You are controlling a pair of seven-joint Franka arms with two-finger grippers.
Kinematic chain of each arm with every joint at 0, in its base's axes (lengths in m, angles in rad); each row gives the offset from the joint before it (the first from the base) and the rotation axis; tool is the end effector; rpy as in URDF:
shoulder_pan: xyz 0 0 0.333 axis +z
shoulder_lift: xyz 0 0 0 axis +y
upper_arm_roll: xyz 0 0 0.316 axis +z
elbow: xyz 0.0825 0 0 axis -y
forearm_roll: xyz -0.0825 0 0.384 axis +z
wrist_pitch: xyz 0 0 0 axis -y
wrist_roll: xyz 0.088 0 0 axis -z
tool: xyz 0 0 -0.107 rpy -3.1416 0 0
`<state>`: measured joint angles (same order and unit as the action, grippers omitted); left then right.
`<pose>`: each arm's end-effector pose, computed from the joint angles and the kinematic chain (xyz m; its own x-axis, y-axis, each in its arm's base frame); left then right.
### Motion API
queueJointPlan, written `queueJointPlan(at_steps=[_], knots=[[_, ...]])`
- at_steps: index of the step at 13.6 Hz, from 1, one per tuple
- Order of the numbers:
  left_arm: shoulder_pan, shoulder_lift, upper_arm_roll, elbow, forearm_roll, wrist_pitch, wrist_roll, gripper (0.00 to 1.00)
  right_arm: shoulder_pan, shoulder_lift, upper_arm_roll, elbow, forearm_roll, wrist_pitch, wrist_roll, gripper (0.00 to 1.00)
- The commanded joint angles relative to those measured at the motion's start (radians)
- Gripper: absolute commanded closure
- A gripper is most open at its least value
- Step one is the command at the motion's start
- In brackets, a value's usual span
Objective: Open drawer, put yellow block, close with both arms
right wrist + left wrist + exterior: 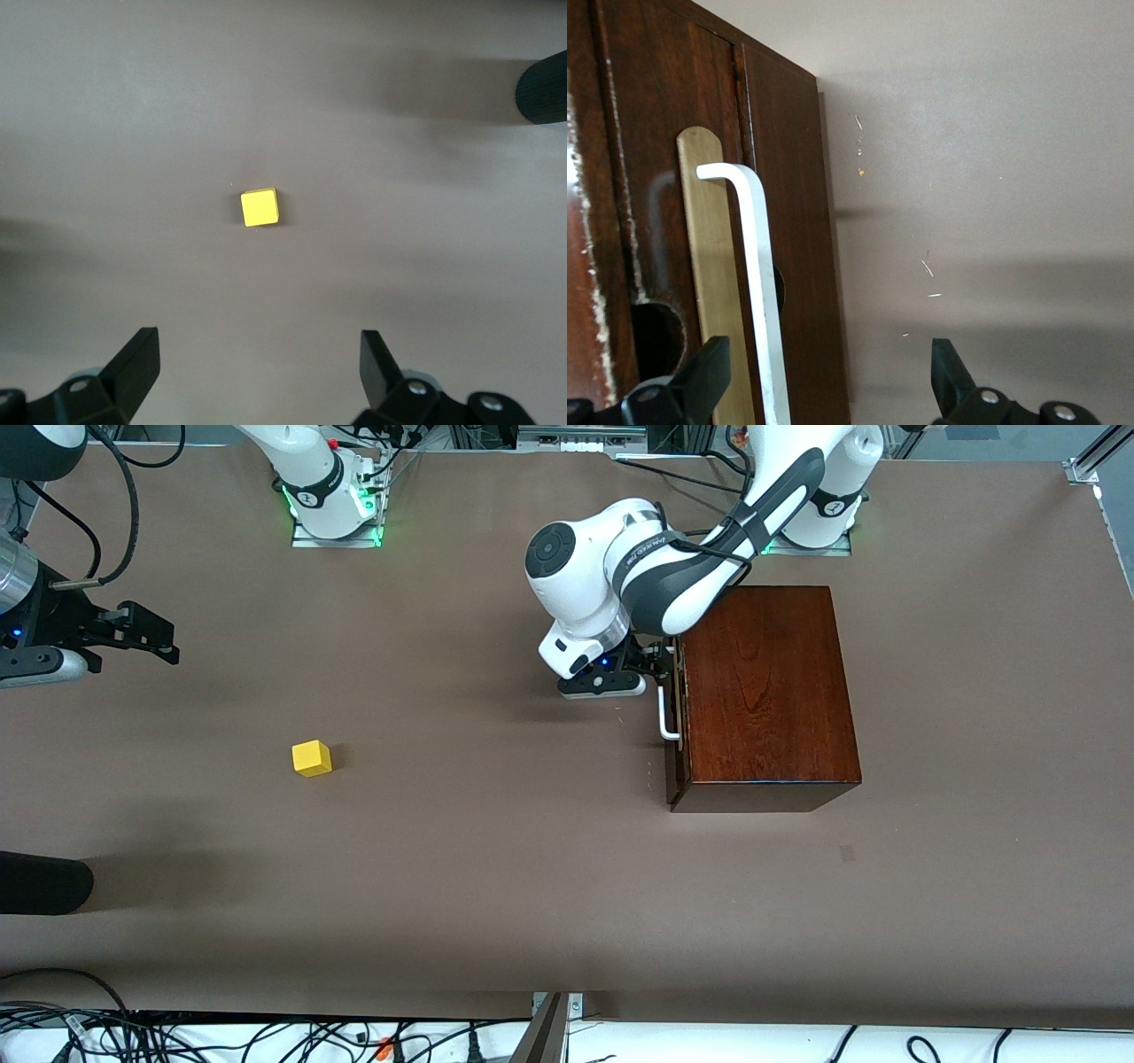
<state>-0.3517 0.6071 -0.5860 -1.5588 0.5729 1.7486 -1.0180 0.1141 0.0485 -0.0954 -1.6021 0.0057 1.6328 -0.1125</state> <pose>0.4693 -0.4660 0.3160 0.9971 -0.0765 -0.0042 -0.0730 -0.9318 -0.3557 0.5730 0.0125 0.5878 0.9913 0.1305 -0.0173 0.1305 -0.9914 -0.0030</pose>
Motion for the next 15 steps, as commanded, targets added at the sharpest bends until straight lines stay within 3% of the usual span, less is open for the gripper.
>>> queueJointPlan(at_steps=[1, 15], knots=[[0.010, 0.014, 0.002, -0.009, 0.042, 0.019, 0.026, 0.00, -0.007, 0.005, 0.003, 0.013, 0.004, -0.014, 0.007, 0.00], [0.019, 0.068, 0.018, 0.006, 0.058, 0.049, -0.004, 0.00, -0.007, 0.005, 0.000, 0.013, 0.004, -0.016, 0.008, 0.00]])
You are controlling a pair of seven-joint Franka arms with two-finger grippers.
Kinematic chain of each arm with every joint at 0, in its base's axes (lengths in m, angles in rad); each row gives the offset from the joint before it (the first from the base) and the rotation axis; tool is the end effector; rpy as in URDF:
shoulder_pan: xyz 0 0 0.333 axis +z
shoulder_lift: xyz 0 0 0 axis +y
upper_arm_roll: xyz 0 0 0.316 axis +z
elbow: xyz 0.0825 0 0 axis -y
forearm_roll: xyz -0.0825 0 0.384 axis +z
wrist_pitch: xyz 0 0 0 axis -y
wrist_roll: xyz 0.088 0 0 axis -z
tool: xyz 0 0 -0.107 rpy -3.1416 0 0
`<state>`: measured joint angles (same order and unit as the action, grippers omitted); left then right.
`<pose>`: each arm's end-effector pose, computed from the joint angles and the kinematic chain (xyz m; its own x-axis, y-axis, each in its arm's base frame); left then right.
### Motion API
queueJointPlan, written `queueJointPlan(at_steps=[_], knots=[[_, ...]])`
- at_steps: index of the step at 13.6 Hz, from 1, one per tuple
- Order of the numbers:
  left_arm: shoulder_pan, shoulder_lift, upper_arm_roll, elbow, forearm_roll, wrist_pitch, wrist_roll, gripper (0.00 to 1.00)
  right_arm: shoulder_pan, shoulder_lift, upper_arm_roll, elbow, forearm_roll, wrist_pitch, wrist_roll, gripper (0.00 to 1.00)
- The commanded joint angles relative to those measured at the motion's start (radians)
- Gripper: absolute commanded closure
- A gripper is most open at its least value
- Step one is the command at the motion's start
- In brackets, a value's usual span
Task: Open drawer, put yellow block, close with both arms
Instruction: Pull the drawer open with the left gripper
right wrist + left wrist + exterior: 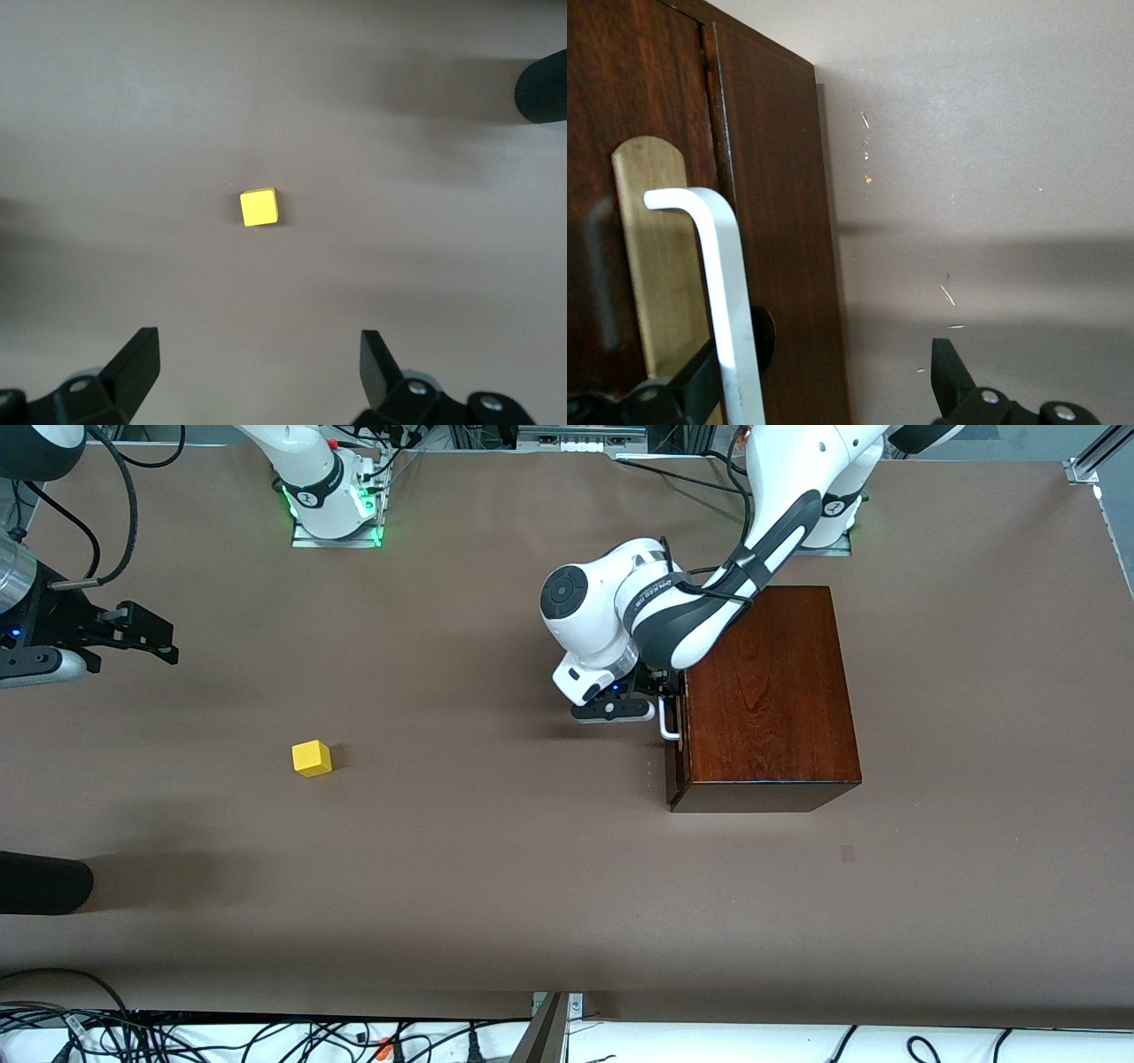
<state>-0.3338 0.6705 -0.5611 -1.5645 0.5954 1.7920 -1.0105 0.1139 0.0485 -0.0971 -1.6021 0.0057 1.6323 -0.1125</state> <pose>0.4869 -0.4504 0.2738 0.9973 -0.0660 -0.0307 -0.0726 -0.9285 -0.3642 0.5729 0.0115 0.5878 0.9915 0.1286 -0.0178 0.1286 -0.9917 -0.0030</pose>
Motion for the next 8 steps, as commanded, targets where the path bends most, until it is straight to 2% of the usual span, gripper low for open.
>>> queueJointPlan(at_steps=[1, 8], knots=[[-0.002, 0.004, -0.006, 0.014, 0.034, 0.007, -0.014, 0.00, -0.006, 0.005, 0.002, 0.013, 0.004, -0.014, 0.008, 0.00], [-0.022, 0.023, -0.008, 0.021, 0.020, 0.023, -0.057, 0.00, -0.006, 0.005, 0.002, 0.011, 0.004, -0.016, 0.008, 0.00]])
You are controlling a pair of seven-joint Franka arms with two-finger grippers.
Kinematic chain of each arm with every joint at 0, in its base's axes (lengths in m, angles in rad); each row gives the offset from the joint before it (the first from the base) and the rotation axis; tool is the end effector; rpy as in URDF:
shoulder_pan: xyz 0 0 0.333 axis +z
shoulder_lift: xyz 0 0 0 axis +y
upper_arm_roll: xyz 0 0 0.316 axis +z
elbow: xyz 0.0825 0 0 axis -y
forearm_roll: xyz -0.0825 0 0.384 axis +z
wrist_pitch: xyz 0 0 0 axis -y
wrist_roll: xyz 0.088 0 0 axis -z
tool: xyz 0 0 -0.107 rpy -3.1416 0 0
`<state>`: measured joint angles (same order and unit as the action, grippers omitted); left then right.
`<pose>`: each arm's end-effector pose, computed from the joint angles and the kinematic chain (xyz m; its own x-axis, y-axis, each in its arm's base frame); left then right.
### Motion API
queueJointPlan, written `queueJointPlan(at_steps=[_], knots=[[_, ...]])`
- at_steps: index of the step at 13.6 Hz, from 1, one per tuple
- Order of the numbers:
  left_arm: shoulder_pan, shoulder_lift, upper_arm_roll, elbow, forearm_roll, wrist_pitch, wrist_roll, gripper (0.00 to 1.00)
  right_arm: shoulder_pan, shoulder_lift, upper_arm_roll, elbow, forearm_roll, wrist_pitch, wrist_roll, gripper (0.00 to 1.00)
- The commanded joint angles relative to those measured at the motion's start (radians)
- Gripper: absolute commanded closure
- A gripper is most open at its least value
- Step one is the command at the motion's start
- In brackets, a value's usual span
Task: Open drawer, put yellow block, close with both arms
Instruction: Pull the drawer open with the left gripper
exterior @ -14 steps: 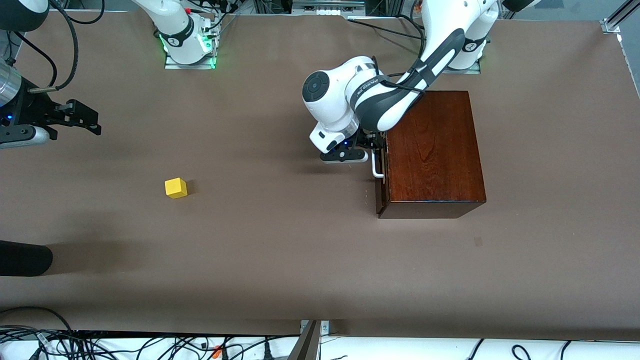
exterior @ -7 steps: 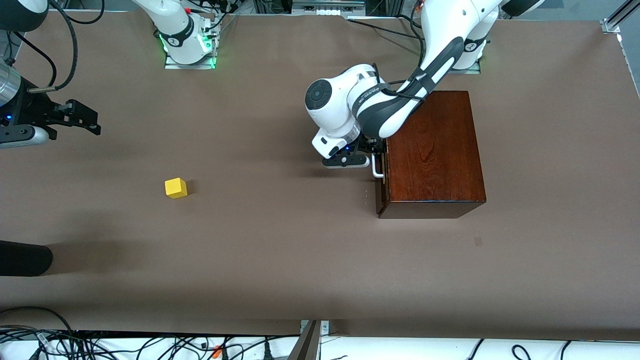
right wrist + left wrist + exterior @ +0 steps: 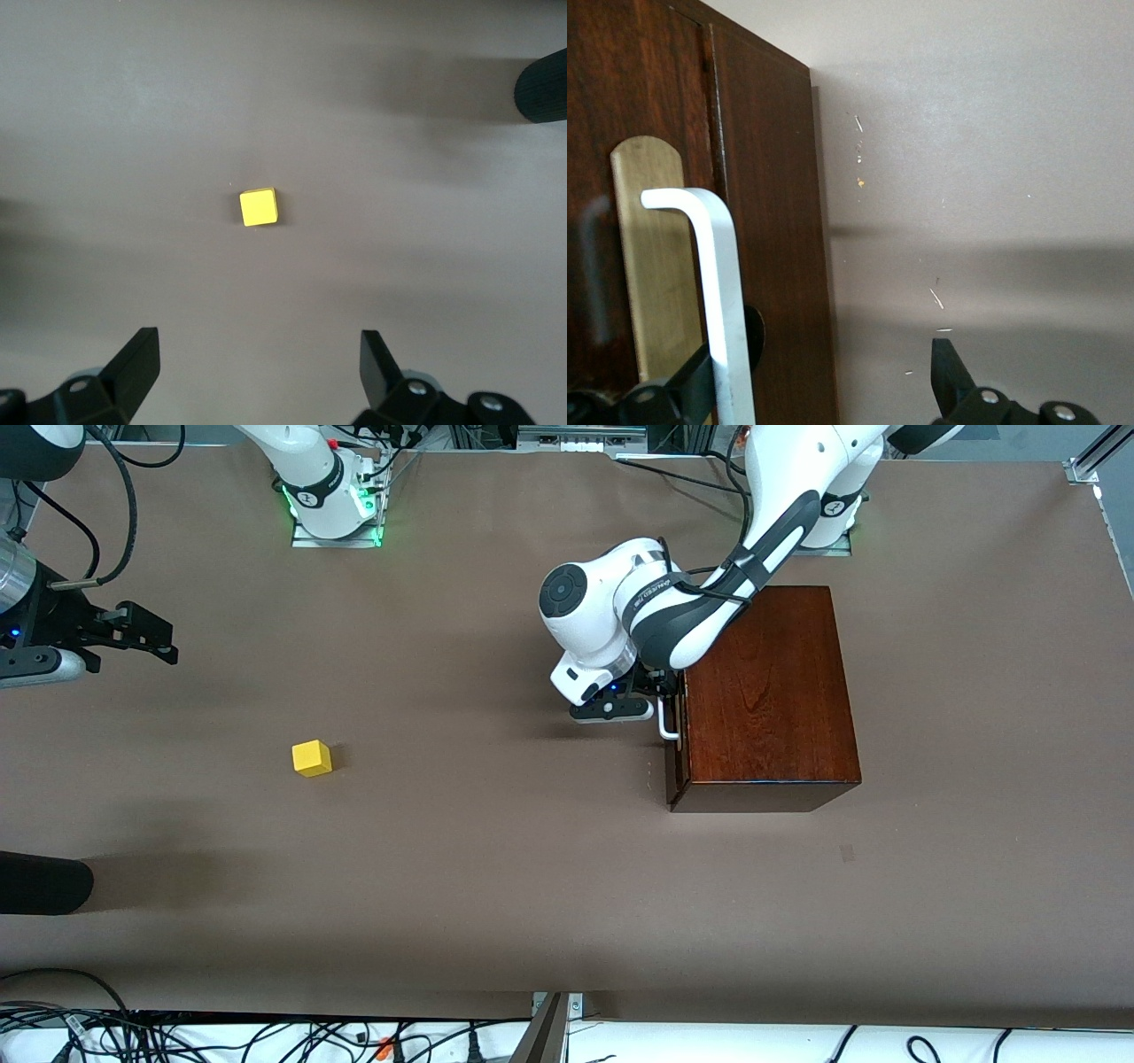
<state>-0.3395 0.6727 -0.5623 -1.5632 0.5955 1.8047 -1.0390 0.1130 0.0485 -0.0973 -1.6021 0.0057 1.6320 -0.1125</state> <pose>0.4848 -0.4552 0.2738 0.9987 -0.0481 -0.0157 -0.0505 -0.9339 -0.3539 0.5729 0.0108 0.5878 0.9917 0.1275 -0.0181 0.1275 -0.9918 -0.0030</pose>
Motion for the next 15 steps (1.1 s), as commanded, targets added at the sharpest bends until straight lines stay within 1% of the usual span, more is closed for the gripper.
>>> queueJointPlan(at_steps=[1, 3, 6, 11, 15], knots=[[-0.023, 0.022, -0.007, 0.028, 0.017, 0.012, -0.030, 0.00, -0.006, 0.005, 0.002, 0.013, 0.004, -0.015, 0.008, 0.00], [-0.032, 0.036, -0.008, 0.057, 0.004, 0.012, -0.033, 0.00, -0.007, 0.005, 0.002, 0.013, 0.004, -0.015, 0.008, 0.00], [-0.052, 0.041, -0.008, 0.067, -0.023, 0.013, -0.039, 0.00, -0.007, 0.005, 0.002, 0.013, 0.004, -0.015, 0.008, 0.00], [-0.064, 0.073, -0.008, 0.135, -0.048, 0.012, -0.078, 0.00, -0.007, 0.007, 0.002, 0.013, 0.004, -0.014, 0.008, 0.00], [-0.076, 0.080, -0.008, 0.140, -0.057, 0.035, -0.082, 0.00, -0.013, 0.007, 0.002, 0.014, 0.004, -0.014, 0.005, 0.00]])
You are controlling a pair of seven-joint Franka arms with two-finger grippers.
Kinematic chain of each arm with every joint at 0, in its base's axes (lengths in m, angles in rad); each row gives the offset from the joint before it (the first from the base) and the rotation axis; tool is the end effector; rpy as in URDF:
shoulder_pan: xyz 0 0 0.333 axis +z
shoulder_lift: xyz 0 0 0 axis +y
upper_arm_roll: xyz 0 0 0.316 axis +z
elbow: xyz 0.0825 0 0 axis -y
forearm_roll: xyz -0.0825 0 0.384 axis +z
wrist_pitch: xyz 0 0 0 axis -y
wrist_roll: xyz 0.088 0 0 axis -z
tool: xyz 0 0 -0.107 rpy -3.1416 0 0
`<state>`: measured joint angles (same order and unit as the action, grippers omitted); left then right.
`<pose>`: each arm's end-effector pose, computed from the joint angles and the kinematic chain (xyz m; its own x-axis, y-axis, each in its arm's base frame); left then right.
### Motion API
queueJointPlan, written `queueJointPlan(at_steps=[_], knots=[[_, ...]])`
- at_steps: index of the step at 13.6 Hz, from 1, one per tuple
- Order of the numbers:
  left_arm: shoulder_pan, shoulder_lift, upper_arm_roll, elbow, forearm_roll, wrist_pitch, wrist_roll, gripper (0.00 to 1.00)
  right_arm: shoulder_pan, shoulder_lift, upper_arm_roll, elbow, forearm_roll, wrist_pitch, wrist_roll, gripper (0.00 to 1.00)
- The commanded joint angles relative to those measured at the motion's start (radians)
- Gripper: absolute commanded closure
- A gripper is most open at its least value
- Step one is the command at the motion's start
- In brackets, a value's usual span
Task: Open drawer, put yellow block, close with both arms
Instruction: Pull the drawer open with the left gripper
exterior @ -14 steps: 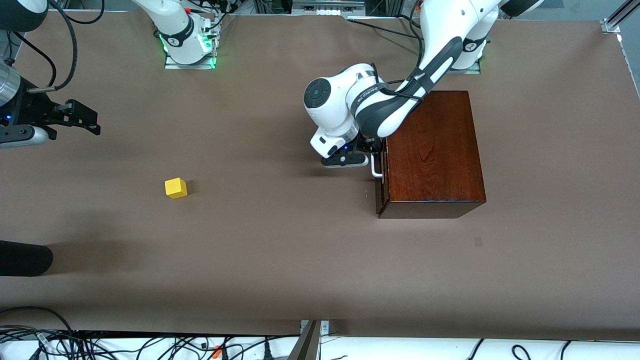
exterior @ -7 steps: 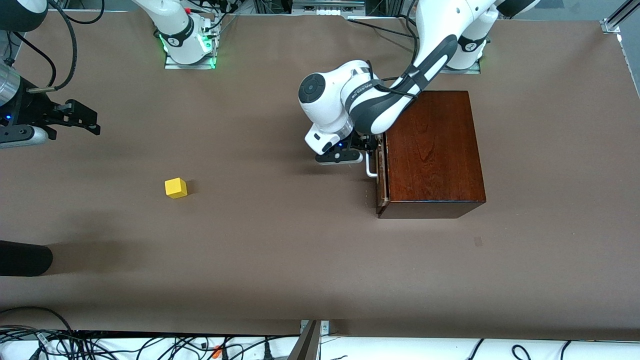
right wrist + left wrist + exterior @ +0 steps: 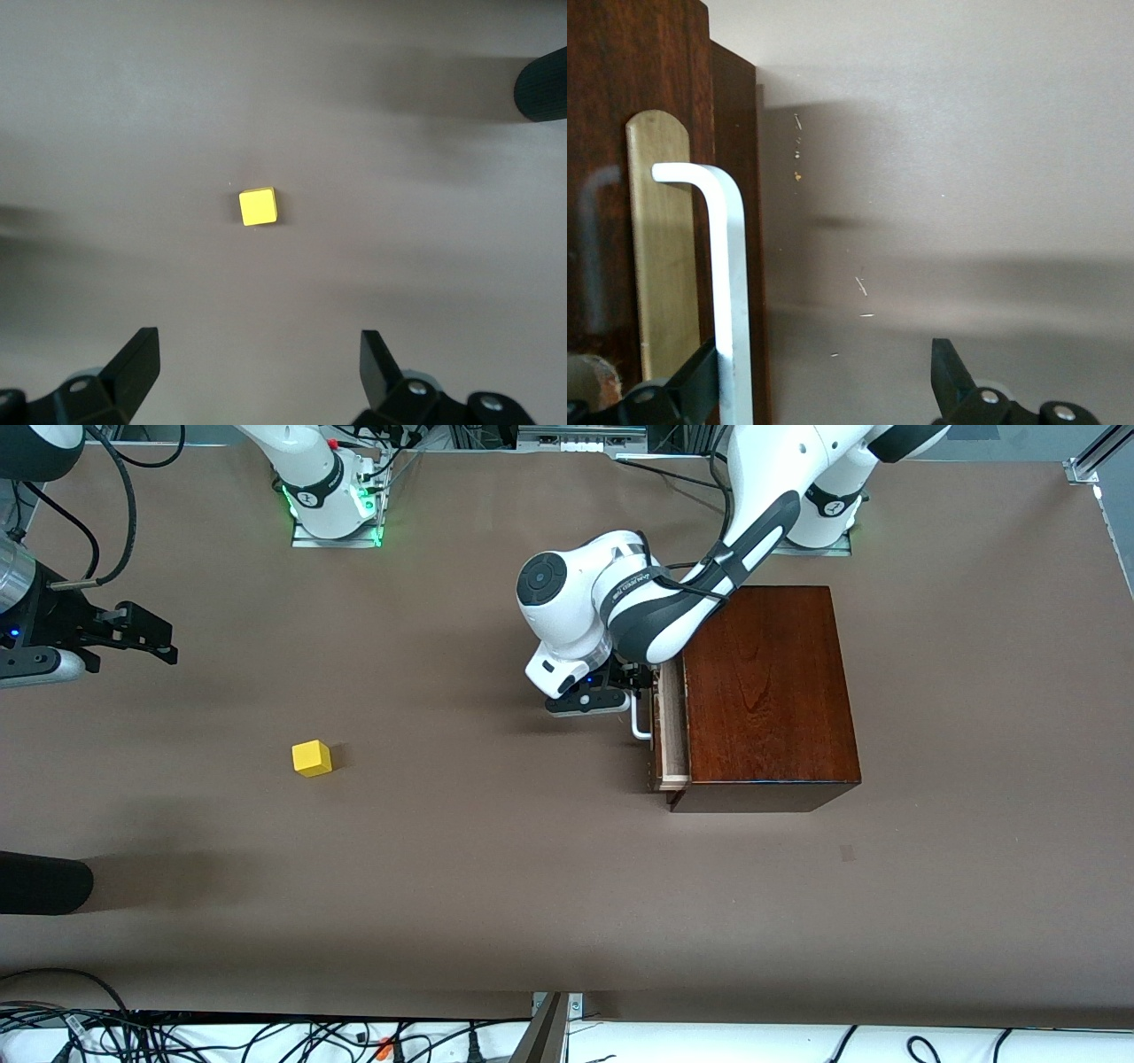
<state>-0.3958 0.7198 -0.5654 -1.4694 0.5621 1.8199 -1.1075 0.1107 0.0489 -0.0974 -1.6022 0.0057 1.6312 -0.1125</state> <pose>0.4790 -0.4936 0.2830 1.0000 0.0044 0.0050 0.0057 -0.9598 -0.2805 0.5729 0.0095 0.5874 0.9919 0.1251 -0.0194 0.1251 -0.9921 -0.0031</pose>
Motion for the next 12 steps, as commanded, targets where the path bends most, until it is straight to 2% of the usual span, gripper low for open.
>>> queueJointPlan(at_steps=[1, 12], knots=[[-0.020, 0.033, -0.005, 0.046, -0.025, 0.029, -0.015, 0.00, -0.011, 0.005, 0.002, 0.015, 0.002, -0.013, 0.004, 0.00], [-0.055, 0.087, -0.005, 0.130, -0.047, 0.078, -0.048, 0.00, -0.016, 0.006, 0.002, 0.022, 0.004, -0.004, 0.007, 0.00]])
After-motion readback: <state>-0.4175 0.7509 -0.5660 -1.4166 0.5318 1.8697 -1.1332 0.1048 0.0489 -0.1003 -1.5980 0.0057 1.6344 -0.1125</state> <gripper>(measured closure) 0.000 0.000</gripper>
